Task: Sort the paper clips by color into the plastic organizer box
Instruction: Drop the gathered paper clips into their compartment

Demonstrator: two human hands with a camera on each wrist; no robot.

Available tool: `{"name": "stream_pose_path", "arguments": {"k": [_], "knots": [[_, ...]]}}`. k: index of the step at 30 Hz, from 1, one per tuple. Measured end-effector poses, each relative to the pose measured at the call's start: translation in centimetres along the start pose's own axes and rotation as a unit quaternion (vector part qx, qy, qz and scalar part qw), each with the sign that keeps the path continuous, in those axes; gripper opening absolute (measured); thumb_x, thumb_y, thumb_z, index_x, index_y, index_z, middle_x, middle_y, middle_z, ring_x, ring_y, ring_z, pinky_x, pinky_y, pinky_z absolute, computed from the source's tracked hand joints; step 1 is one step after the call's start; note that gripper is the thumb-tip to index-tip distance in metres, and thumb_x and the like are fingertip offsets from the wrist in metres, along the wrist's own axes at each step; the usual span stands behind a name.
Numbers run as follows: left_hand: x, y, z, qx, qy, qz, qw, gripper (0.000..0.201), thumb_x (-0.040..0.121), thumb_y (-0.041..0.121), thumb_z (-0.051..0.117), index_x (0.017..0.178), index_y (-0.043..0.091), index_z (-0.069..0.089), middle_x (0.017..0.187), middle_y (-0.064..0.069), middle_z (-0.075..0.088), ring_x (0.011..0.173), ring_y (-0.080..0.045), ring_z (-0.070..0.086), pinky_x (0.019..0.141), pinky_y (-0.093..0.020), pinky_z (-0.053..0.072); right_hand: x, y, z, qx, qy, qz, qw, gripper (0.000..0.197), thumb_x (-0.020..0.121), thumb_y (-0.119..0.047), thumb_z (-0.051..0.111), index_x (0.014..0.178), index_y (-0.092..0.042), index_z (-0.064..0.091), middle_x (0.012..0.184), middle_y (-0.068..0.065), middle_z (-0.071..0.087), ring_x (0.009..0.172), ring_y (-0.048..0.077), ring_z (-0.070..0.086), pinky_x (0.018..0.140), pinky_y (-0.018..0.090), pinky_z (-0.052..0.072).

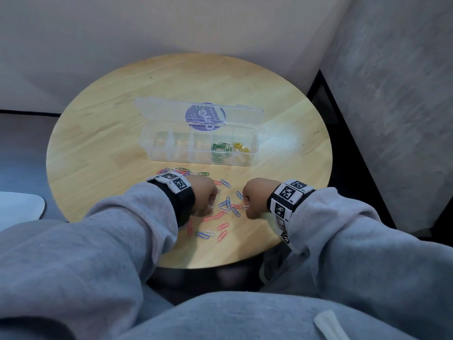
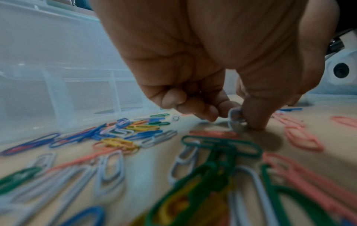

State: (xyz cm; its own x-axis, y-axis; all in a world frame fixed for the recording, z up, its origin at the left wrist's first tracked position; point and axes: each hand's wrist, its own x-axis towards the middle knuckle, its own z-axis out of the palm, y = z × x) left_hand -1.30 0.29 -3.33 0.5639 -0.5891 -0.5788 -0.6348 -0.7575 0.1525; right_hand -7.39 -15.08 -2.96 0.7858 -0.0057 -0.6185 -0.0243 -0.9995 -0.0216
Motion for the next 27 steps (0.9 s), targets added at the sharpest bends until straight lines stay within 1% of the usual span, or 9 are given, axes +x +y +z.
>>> {"name": "stream_pose_path", "arguments": {"k": [4, 8, 12, 16, 20, 23, 25, 26, 27], "knots": [[-0.9, -0.3, -0.3, -0.116, 0.03, -0.025, 0.993, 0.01, 0.073, 0.015, 0.062, 0.067, 0.022, 0.058, 0.068, 0.005, 0.06, 0.065, -0.014, 0.054, 0.054, -0.019, 0.039, -0.6, 0.6, -0.4, 0.104, 0.027, 0.015, 0.994, 0.003, 0.075, -0.016, 0.059, 0.071, -0.016, 0.058, 0.07, 0.002, 0.055, 0.064, 0.02, 0.049, 0.055, 0.022, 0.04], [-1.2, -1.5, -1.2, -0.262, 0.064, -0.026, 0.963, 0.021, 0.075, 0.015, 0.069, 0.06, 0.021, 0.055, 0.056, 0.01, 0.058, 0.054, -0.007, 0.054, 0.052, -0.011, 0.044, -0.4, 2.0, -0.4, 0.285, 0.035, 0.031, 0.957, 0.02, 0.074, -0.007, 0.065, 0.059, -0.018, 0.056, 0.058, -0.003, 0.059, 0.057, 0.015, 0.052, 0.055, 0.022, 0.043], [-1.5, -2.3, -2.2, -0.408, 0.067, -0.015, 0.911, 0.024, 0.078, 0.006, 0.07, 0.063, 0.016, 0.054, 0.062, -0.003, 0.06, 0.052, -0.01, 0.05, 0.054, -0.016, 0.044, 0.2, 3.0, -0.3, 0.492, -0.022, 0.004, 0.87, 0.02, 0.082, 0.006, 0.062, 0.07, -0.009, 0.056, 0.056, 0.006, 0.063, 0.048, 0.016, 0.056, 0.053, 0.024, 0.05], [-1.6, -2.5, -2.4, -0.548, 0.032, -0.017, 0.836, 0.019, 0.085, -0.005, 0.059, 0.079, 0.013, 0.06, 0.066, -0.005, 0.055, 0.048, -0.005, 0.054, 0.045, -0.012, 0.045, 0.2, 3.0, -0.3, 0.586, -0.033, 0.008, 0.81, 0.022, 0.088, 0.011, 0.046, 0.079, -0.005, 0.056, 0.056, 0.01, 0.05, 0.05, 0.021, 0.049, 0.046, 0.023, 0.045], [-2.0, -1.8, -2.5, -0.588, -0.008, -0.039, 0.808, 0.026, 0.093, -0.003, 0.043, 0.082, 0.01, 0.063, 0.064, -0.003, 0.047, 0.059, -0.013, 0.051, 0.043, -0.01, 0.047, 0.3, 2.5, -0.4, 0.633, -0.052, 0.047, 0.771, 0.03, 0.089, 0.007, 0.028, 0.07, -0.006, 0.046, 0.062, 0.009, 0.04, 0.053, 0.019, 0.04, 0.044, 0.02, 0.035], [-1.9, -1.2, -2.4, -0.598, -0.029, -0.068, 0.798, 0.032, 0.093, -0.003, 0.034, 0.075, 0.008, 0.059, 0.066, -0.005, 0.046, 0.047, -0.009, 0.055, 0.039, -0.011, 0.044, -0.1, 2.2, -0.5, 0.656, -0.074, 0.069, 0.748, 0.026, 0.09, 0.0, 0.028, 0.07, -0.009, 0.041, 0.065, 0.009, 0.039, 0.054, 0.019, 0.038, 0.038, 0.016, 0.035], [-1.9, -1.2, -2.3, -0.62, -0.042, -0.082, 0.779, 0.031, 0.091, -0.001, 0.033, 0.073, 0.009, 0.056, 0.066, -0.005, 0.047, 0.039, -0.006, 0.054, 0.038, -0.011, 0.042, -0.3, 2.0, -0.6, 0.64, -0.082, 0.084, 0.76, 0.023, 0.093, -0.008, 0.037, 0.071, -0.01, 0.041, 0.062, 0.006, 0.039, 0.05, 0.016, 0.037, 0.038, 0.017, 0.033], [-1.9, -1.3, -2.3, -0.626, -0.049, -0.084, 0.773, 0.029, 0.091, 0.001, 0.034, 0.072, 0.009, 0.054, 0.066, -0.004, 0.047, 0.037, -0.005, 0.052, 0.037, -0.011, 0.04, -0.3, 2.0, -0.6, 0.593, -0.076, 0.082, 0.797, 0.023, 0.093, -0.014, 0.044, 0.07, -0.011, 0.042, 0.061, 0.006, 0.041, 0.049, 0.017, 0.038, 0.04, 0.019, 0.032], [-1.9, -1.3, -2.3, -0.625, -0.057, -0.087, 0.773, 0.028, 0.091, 0.004, 0.035, 0.071, 0.009, 0.053, 0.066, -0.004, 0.046, 0.036, -0.005, 0.05, 0.036, -0.011, 0.038, -0.3, 2.0, -0.6, 0.509, -0.065, 0.071, 0.855, 0.025, 0.092, -0.021, 0.051, 0.069, -0.012, 0.044, 0.06, 0.006, 0.044, 0.051, 0.018, 0.039, 0.044, 0.022, 0.033]]}}
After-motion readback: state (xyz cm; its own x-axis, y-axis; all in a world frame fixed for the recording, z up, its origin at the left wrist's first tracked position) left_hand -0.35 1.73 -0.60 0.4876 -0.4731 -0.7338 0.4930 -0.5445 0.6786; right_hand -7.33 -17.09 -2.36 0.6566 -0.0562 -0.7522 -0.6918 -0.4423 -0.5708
